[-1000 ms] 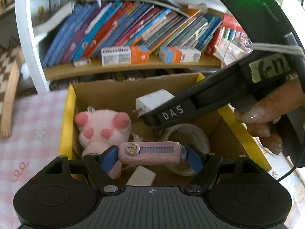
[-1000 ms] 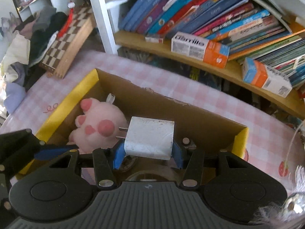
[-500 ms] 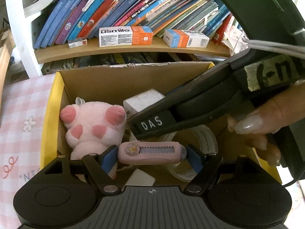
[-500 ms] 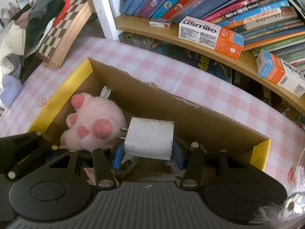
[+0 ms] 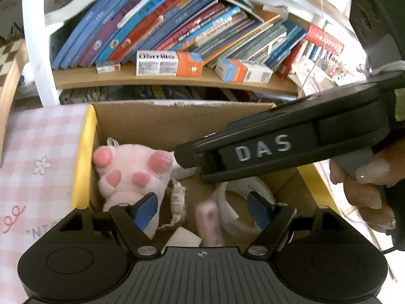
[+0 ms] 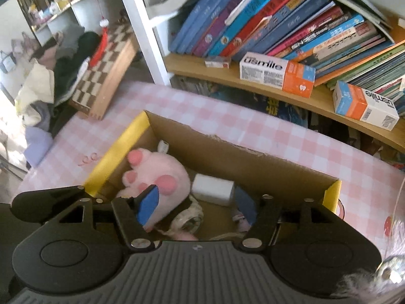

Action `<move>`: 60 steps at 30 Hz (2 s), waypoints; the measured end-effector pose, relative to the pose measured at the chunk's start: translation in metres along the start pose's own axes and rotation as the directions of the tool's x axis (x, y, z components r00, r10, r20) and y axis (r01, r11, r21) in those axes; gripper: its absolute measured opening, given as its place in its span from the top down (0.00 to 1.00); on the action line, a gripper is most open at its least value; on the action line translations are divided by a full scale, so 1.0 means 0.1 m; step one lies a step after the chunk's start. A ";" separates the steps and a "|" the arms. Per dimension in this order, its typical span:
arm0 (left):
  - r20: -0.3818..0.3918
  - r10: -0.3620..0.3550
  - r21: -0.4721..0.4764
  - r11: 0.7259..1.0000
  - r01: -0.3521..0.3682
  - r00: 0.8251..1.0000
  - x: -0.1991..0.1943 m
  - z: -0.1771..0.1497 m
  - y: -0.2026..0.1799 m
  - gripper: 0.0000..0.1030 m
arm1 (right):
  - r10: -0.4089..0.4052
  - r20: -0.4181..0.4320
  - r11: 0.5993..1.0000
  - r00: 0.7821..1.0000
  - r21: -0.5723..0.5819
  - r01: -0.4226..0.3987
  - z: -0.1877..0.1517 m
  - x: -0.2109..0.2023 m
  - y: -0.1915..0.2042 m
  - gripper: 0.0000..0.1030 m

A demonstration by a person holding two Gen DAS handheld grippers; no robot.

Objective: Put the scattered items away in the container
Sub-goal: 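Lower both items into the box and open both grippers, then raise both open tools out of the box and pull back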

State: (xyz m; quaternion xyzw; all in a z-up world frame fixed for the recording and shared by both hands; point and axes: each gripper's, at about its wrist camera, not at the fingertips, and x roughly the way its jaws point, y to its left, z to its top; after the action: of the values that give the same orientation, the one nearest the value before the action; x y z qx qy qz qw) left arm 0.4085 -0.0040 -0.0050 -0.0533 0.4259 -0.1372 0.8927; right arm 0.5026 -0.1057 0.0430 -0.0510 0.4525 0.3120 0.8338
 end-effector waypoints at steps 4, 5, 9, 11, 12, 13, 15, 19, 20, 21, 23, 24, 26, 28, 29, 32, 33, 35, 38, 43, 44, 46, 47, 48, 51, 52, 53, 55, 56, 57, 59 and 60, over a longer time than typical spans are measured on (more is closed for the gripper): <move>0.034 -0.008 0.008 1.000 0.008 0.999 -0.20 -0.06 -0.02 0.23 | -0.004 0.038 1.000 0.999 0.004 0.004 -0.04 -0.18 0.11 0.36; 0.041 -0.010 0.010 1.000 0.010 0.999 -0.26 -0.08 -0.02 0.23 | -0.006 0.047 1.000 0.999 0.004 0.006 -0.05 -0.24 0.15 0.36; 0.075 -0.021 0.022 1.000 0.019 0.997 -0.50 -0.19 -0.06 0.23 | -0.012 0.088 1.000 0.996 0.009 0.012 -0.15 -0.46 0.30 0.36; 0.097 -0.030 0.025 0.999 0.028 0.995 -0.65 -0.27 -0.09 0.23 | -0.016 0.110 1.000 0.994 0.015 0.015 -0.21 -0.59 0.38 0.36; 0.108 -0.035 0.026 0.999 0.033 0.994 -0.72 -0.30 -0.10 0.23 | -0.019 0.122 1.000 0.992 0.017 0.017 -0.26 -0.67 0.42 0.36; 0.121 -0.041 0.028 0.999 0.038 0.992 -0.81 -0.35 -0.11 0.23 | -0.023 0.135 1.000 0.991 0.020 0.020 -0.30 -0.75 0.45 0.36; 0.144 -0.045 0.033 0.999 0.040 0.988 -0.99 -0.45 -0.14 0.23 | -0.029 0.161 0.999 0.987 0.024 0.025 -0.41 -0.91 0.53 0.36; 0.191 -0.028 0.036 0.999 0.021 0.981 -1.35 -0.68 -0.13 0.22 | -0.055 0.220 0.998 0.974 0.047 0.046 -0.72 -1.28 0.64 0.34; 0.203 -0.017 0.037 0.999 0.010 0.979 -1.44 -0.74 -0.13 0.22 | -0.064 0.233 0.997 0.970 0.057 0.052 -0.81 -1.36 0.66 0.33; 0.215 -0.007 0.038 0.999 -0.001 0.977 -1.53 -0.80 -0.12 0.22 | -0.074 0.245 0.996 0.967 0.065 0.060 -0.91 -1.45 0.69 0.33; 0.241 0.014 0.044 0.999 -0.026 0.970 -1.71 -0.93 -0.13 0.22 | -0.097 0.268 0.994 0.959 0.074 0.080 -1.11 -1.60 0.76 0.33; 0.253 0.025 0.047 0.998 -0.038 0.967 -1.79 -0.99 -0.14 0.22 | -0.106 0.279 0.993 0.954 0.077 0.088 -1.22 -1.67 0.80 0.32; 0.278 0.045 0.053 0.997 -0.062 0.960 -1.93 -1.11 -0.16 0.22 | -0.127 0.297 0.991 0.946 0.080 0.108 -1.44 -1.79 0.88 0.31; 0.302 0.064 0.060 0.995 -0.086 0.951 -2.06 -1.24 -0.20 0.20 | -0.152 0.310 0.988 0.938 0.078 0.134 -1.66 -1.89 0.98 0.30; 0.311 0.071 0.063 0.993 -0.096 0.948 -2.11 -1.31 -0.22 0.17 | -0.166 0.317 0.986 0.934 0.076 0.150 -1.78 -1.93 1.04 0.30; 0.332 0.089 0.075 0.990 -0.121 0.939 -2.23 -1.56 -0.31 0.17 | -0.205 0.328 0.979 0.922 0.080 0.189 -2.11 -1.99 1.21 0.28; 0.331 0.095 0.080 0.989 -0.128 0.939 -2.25 -1.66 -0.34 0.17 | -0.216 0.331 0.976 0.918 0.086 0.199 -2.21 -2.00 1.27 0.27; 0.321 0.105 0.077 0.988 -0.137 0.941 -2.27 -1.84 -0.38 0.17 | -0.238 0.334 0.971 0.912 0.100 0.217 -2.43 -2.00 1.39 0.26; 0.308 0.126 0.066 0.986 -0.154 0.943 -2.28 -2.12 -0.43 0.17 | -0.290 0.343 0.957 0.893 0.099 0.273 -2.74 -1.95 1.59 0.22; 0.278 0.164 0.091 0.976 -0.196 0.946 -2.25 -2.48 -0.51 0.16 | -0.359 0.329 0.932 0.874 0.081 0.352 -3.18 -1.84 1.87 0.20; 0.269 0.163 0.097 0.976 -0.195 0.949 -2.25 -2.53 -0.52 0.16 | -0.360 0.320 0.932 0.876 0.076 0.355 -3.24 -1.82 1.91 0.19; 0.255 0.167 0.101 0.975 -0.198 0.952 -2.24 -2.58 -0.52 0.16 | -0.357 0.299 0.933 0.885 0.063 0.355 -3.34 -1.77 1.98 0.19; 0.252 0.172 0.100 0.974 -0.202 0.952 -2.24 -2.60 -0.51 0.16 | -0.356 0.291 0.933 0.888 0.057 0.355 -3.38 -1.76 2.01 0.19; 0.253 0.178 0.096 0.973 -0.208 0.951 -2.25 -2.62 -0.50 0.16 | -0.358 0.285 0.932 0.889 0.054 0.358 -3.42 -1.74 2.04 0.19; 0.240 0.200 0.077 0.972 -0.224 0.950 -2.23 -2.71 -0.47 0.15 | -0.362 0.259 0.931 0.895 0.060 0.359 -3.48 -1.69 2.09 0.19; 0.229 0.206 0.069 0.972 -0.227 0.951 -2.22 -2.75 -0.46 0.15 | -0.360 0.249 0.932 0.899 0.065 0.356 -3.50 -1.67 2.10 0.18; 0.213 0.208 0.064 0.972 -0.226 0.955 -2.20 -2.78 -0.44 0.15 | -0.359 0.239 0.933 0.902 0.068 0.353 -3.52 -1.66 2.11 0.17; 0.187 0.206 0.059 0.974 -0.221 0.960 -2.18 -2.83 -0.43 0.15 | -0.360 0.222 0.933 0.906 0.075 0.353 -3.54 -1.64 2.12 0.16; 0.180 0.205 0.056 0.974 -0.219 0.962 -2.18 -2.84 -0.42 0.15 | -0.361 0.219 0.933 0.907 0.077 0.353 -3.55 -1.63 2.12 0.15; 0.179 0.206 0.054 0.974 -0.218 0.962 -2.18 -2.85 -0.42 0.15 | -0.360 0.217 0.933 0.907 0.079 0.351 -3.56 -1.64 2.13 0.14; 0.180 0.212 0.052 0.973 -0.225 0.960 -2.19 -2.86 -0.41 0.13 | -0.360 0.212 0.933 0.909 0.083 0.350 -3.56 -1.63 2.14 0.12; 0.180 0.215 0.050 0.973 -0.227 0.960 -2.19 -2.86 -0.40 0.12 | -0.361 0.209 0.933 0.909 0.086 0.350 -3.57 -1.63 2.14 0.12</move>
State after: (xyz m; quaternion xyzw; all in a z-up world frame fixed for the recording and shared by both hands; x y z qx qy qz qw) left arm 0.0471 0.0271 -0.0138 0.0143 0.3450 -0.0463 0.9374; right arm 0.0594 -0.1430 0.0043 -0.0781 0.3473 0.1482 0.9227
